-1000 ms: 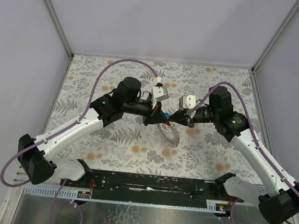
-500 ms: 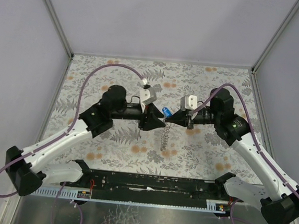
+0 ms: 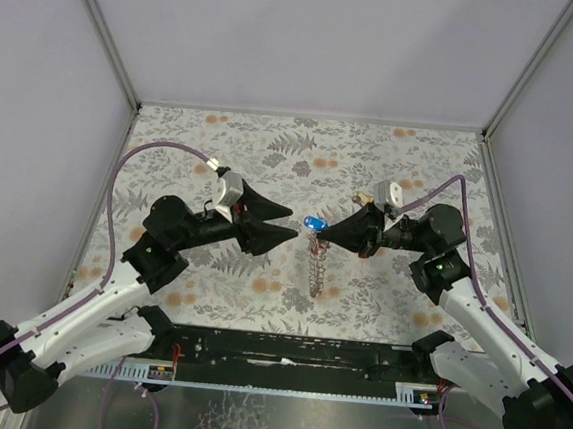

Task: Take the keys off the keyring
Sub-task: Remove the key from the keyring.

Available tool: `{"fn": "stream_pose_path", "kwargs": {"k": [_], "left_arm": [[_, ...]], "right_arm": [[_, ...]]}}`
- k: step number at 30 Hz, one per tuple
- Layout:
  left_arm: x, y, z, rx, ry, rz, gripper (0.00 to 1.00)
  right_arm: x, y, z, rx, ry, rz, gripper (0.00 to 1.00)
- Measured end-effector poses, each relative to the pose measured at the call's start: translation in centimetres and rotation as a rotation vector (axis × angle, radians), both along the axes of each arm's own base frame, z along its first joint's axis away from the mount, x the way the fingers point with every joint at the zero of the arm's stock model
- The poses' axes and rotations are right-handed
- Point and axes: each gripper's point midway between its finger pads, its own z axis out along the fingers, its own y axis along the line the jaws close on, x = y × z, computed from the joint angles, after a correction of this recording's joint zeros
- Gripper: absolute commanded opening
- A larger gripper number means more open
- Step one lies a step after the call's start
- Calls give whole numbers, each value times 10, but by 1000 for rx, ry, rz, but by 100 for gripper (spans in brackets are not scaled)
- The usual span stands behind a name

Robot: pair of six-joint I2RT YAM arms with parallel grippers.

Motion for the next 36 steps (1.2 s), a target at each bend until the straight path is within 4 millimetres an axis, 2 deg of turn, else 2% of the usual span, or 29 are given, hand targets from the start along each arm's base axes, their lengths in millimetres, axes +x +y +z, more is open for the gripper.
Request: {"fn": "stream_pose_path", "kwargs": {"k": [5, 9, 15, 21, 26, 36], "left_arm": [[10, -10, -14, -13, 64, -15, 43], [15, -20, -17, -38, 105, -49, 41], [13, -26, -17, -78, 145, -106, 40], [13, -14, -8, -110, 135, -75, 42], [6, -2, 7, -145, 96, -69, 36], [3, -26, -32, -61, 228, -222, 36]], "right_arm": [[0, -2, 7, 62, 4, -19, 0], [0, -4, 12, 94, -10, -35, 0], [2, -6, 12, 112, -14, -59, 0], [6, -8, 12, 117, -11, -85, 0], [7, -10, 13, 119, -9, -99, 0], [9, -10, 11, 114, 2, -104, 0]]}}
